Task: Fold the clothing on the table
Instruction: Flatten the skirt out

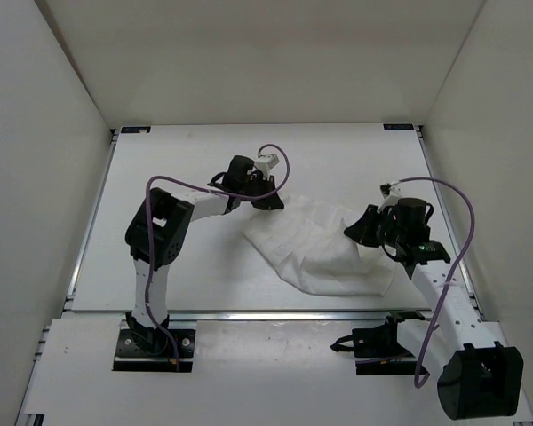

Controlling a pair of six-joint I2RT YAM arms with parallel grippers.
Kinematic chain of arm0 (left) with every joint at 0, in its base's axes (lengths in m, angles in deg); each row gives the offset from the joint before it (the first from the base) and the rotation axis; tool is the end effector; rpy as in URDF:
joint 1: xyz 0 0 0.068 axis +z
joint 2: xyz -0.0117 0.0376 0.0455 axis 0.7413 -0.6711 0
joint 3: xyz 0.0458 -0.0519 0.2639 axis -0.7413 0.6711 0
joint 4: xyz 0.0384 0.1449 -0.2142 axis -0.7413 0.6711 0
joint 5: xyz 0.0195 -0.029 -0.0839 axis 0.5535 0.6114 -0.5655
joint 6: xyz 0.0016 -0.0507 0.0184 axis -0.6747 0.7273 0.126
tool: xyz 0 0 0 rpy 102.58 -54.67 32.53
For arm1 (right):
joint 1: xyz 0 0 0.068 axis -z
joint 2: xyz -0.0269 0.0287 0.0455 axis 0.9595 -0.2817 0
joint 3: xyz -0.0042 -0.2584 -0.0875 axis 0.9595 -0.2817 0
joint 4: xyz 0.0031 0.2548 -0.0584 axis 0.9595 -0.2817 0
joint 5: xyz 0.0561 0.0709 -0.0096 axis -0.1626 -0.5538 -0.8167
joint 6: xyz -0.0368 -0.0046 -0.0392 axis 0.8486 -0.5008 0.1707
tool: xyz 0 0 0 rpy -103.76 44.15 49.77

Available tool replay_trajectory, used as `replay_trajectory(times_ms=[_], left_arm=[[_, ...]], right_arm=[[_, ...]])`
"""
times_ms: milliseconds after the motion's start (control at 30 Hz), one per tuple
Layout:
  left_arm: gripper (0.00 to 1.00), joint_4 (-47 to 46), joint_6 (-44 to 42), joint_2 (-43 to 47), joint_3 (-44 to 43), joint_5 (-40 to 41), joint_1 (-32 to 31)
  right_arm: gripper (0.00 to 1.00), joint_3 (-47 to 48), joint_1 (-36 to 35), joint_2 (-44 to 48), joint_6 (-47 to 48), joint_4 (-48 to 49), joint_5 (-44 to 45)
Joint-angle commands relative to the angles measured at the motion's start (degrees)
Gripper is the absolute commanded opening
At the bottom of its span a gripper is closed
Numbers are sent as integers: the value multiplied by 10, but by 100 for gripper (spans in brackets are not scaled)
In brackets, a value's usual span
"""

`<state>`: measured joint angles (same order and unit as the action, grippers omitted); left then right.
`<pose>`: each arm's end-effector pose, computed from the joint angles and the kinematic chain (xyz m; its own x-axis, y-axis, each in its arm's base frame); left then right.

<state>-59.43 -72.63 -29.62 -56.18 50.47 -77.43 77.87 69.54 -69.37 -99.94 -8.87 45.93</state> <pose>0.3741 -0.2333 0.1497 -0.7459 0.1297 -0.6533 0.5768 0.6162 -0.5363 0.1859 0.0295 0.2327 -0.6962 0.2691 -0.6655 -0.1946 0.8216 0.5359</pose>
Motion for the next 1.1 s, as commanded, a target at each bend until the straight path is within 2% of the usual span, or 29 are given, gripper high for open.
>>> replay_trajectory(times_ms=[0,67,233,333,400,533,633,700,800,900,967,1067], left_arm=[[0,15,-29,115,-17,41,-9],[0,38,-45,159,-34,77,-7],[0,134,-92,277,-158,141,36],[0,134,-91,357,-196,163,81],[0,130,-101,405,-198,172,99],[0,164,-169,499,-208,240,66],[0,152,-157,577,-175,272,38],[0,108,-136,662,-100,278,41],[0,89,-104,744,-32,262,52],[0,117,-73,791,-29,247,57],[0,159,-71,793,-52,271,53],[0,179,-75,782,-32,333,33]], right_arm=[[0,101,7,-38,42,15,-5],[0,161,28,-67,73,0,-5],[0,338,75,-116,128,-10,3],[0,443,100,-128,138,5,-10],[0,486,89,-131,145,8,-16],[0,559,30,-107,155,39,11],[0,556,26,-60,127,86,-18],[0,535,40,-16,105,99,-48],[0,506,80,29,92,90,-84],[0,497,84,91,75,64,-86],[1,493,85,101,59,49,-83],[0,427,87,87,31,69,-97]])
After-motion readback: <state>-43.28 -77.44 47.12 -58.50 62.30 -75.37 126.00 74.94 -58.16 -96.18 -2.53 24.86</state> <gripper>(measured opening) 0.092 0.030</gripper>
